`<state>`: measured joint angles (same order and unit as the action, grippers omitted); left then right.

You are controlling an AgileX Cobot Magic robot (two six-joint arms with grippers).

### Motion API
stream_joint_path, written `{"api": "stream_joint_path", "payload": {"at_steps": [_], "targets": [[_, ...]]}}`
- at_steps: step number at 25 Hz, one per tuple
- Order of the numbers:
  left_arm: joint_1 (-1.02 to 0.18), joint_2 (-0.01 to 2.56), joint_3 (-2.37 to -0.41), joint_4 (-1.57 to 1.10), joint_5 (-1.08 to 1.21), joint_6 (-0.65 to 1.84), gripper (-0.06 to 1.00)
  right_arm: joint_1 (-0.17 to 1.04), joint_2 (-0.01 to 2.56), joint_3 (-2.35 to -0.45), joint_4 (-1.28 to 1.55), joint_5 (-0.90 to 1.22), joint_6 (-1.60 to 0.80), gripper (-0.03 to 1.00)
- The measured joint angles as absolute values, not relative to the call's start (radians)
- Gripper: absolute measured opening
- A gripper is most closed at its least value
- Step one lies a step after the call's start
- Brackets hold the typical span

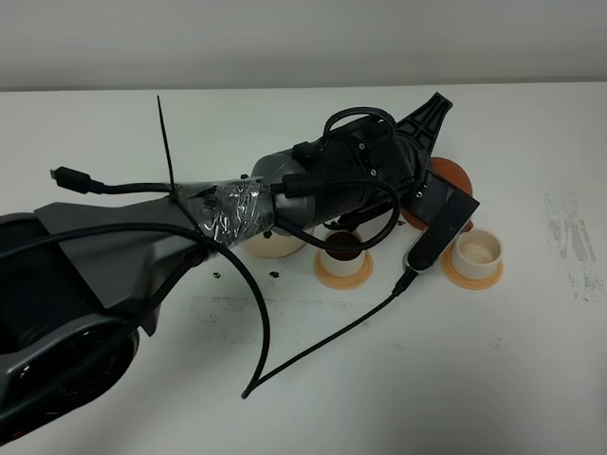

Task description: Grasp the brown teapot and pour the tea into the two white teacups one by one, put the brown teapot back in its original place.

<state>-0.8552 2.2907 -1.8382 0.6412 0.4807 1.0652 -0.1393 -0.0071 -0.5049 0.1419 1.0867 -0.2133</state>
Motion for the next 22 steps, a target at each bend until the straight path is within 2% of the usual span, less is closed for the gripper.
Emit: {"api": "stream_joint_path", "payload": {"at_steps": [22], "targets": [[-0.886, 2.293, -1.828, 0.784, 0.434, 1.065, 0.12, -0.139, -0.007, -0.505, 0.142, 1.087, -0.213, 0.49]]}}
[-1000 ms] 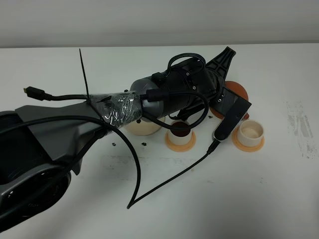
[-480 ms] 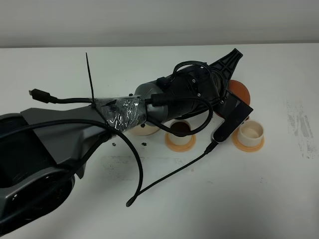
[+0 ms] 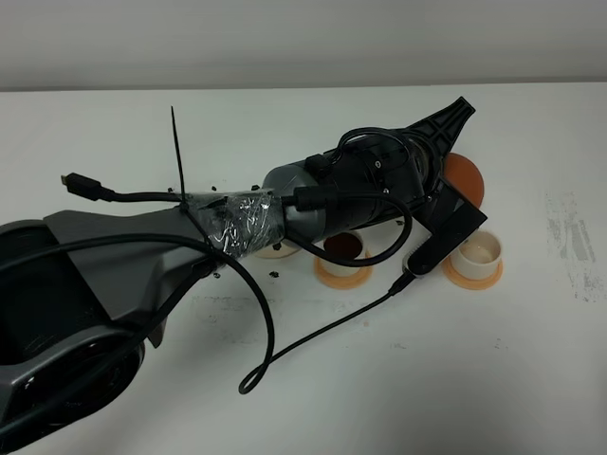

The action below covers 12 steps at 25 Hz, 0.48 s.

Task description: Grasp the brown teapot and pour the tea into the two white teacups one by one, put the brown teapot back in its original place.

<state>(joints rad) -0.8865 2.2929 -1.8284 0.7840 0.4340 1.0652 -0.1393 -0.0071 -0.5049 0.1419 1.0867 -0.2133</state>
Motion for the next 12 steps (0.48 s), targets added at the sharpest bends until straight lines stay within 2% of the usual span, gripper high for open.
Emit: {"api": "stream_joint_path", "payload": {"at_steps": [12], "targets": [[-0.893, 2.294, -1.810, 0.875, 0.395, 1.065, 0.12, -0.139, -0.007, -0.505, 0.142, 1.087, -0.213, 0.49]]}}
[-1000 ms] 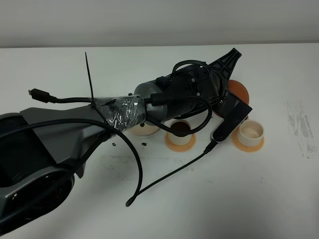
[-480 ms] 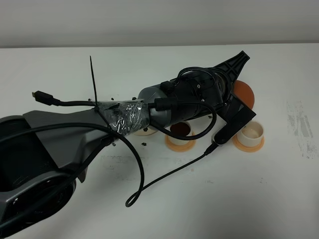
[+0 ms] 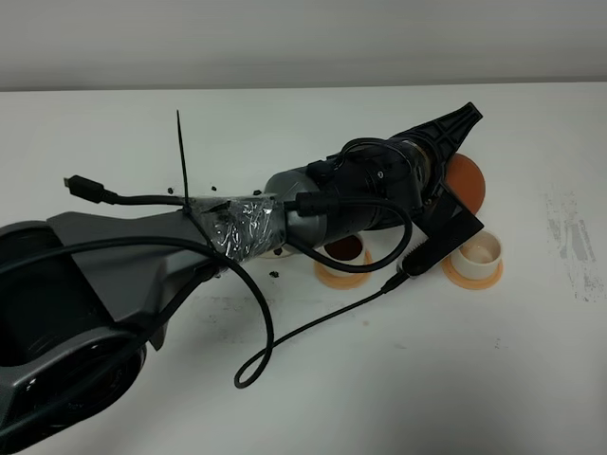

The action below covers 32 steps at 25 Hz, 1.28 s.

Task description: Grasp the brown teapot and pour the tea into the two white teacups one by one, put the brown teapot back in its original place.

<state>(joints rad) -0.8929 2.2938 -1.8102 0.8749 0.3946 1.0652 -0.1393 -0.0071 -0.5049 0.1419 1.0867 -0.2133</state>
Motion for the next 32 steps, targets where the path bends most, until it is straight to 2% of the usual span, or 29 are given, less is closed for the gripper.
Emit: {"api": "stream_joint_path", "payload": {"at_steps": [32], "targets": [[-0.895, 2.326, -1.810, 1.039, 0.296, 1.065, 0.12, -0.139, -0.007, -0.505, 0.142, 1.087, -0.213, 0.49]]}}
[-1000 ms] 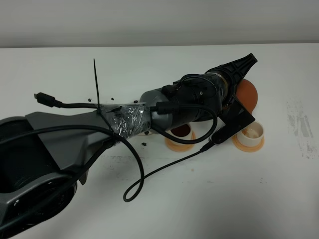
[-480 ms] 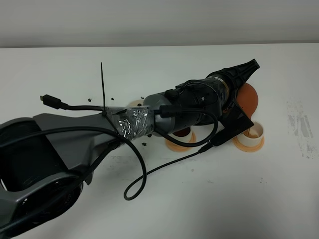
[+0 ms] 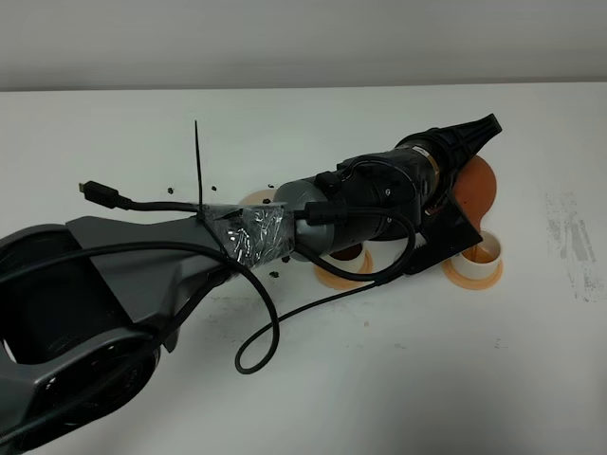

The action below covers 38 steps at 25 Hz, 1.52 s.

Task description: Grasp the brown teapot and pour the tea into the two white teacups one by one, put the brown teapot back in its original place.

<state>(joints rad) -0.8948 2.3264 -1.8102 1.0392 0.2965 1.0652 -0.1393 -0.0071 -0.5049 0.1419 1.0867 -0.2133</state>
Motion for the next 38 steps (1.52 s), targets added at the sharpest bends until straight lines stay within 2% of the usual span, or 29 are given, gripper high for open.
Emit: {"api": "stream_joint_path", "payload": {"at_steps": [38], "targets": [[-0.895, 2.322, -1.810, 1.144, 0.225, 1.090, 0.12, -0.139, -0.007, -0.505, 0.142, 1.087, -0.213, 0.49]]}}
